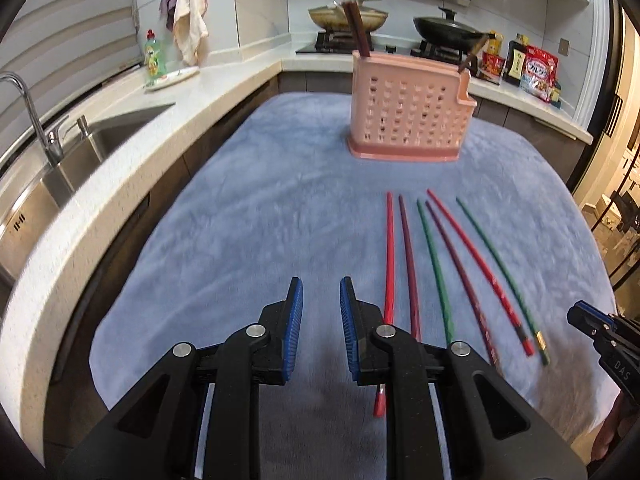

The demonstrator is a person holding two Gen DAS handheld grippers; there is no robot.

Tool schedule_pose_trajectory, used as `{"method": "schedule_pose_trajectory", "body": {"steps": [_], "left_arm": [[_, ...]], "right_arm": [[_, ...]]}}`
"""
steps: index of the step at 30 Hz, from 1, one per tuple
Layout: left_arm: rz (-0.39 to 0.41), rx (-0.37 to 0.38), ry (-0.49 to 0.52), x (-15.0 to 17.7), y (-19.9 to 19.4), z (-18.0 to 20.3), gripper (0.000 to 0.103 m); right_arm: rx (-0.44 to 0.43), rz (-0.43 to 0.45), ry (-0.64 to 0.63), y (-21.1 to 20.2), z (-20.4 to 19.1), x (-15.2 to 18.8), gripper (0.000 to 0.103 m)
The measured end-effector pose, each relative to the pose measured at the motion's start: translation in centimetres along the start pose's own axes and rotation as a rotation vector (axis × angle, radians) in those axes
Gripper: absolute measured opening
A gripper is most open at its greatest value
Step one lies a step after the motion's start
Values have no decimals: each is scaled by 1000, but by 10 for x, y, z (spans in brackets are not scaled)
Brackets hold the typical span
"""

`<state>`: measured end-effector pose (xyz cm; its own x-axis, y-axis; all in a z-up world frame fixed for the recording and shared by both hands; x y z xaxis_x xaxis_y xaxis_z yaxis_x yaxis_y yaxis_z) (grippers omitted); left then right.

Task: Organize utensils

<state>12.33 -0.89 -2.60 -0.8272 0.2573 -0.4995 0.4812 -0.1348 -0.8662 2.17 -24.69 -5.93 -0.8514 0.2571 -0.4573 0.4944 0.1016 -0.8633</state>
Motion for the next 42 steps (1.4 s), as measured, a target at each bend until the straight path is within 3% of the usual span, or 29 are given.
{"method": "schedule_pose_trajectory", "body": {"steps": [8,18,23,42], "left_arm": [[-65,5,5,28,17,-1,18],[-108,27,9,40,27,2,19],[-117,35,11,43,29,4,34],[-179,102,33,50,44,20,39]], "right_arm": [[8,-31,-20,11,-5,17,12],[17,-69,-23,23,-4,24,12],[17,-84,-20,29,-2,27,12],[23,-90,-23,34,0,26,10]]}}
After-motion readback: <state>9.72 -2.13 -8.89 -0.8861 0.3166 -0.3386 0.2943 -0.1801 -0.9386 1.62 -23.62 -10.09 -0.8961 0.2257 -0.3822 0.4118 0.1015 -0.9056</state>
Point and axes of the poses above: each gripper's, at about its wrist camera, not at the fingertips, and y roughly the way its jaws point, z to its right, x to its underside, the point moved 2 cm from there along y, roughly the way its jaws point, and after that the axes turned 12 degrees about -z, right-handed, at the moved point
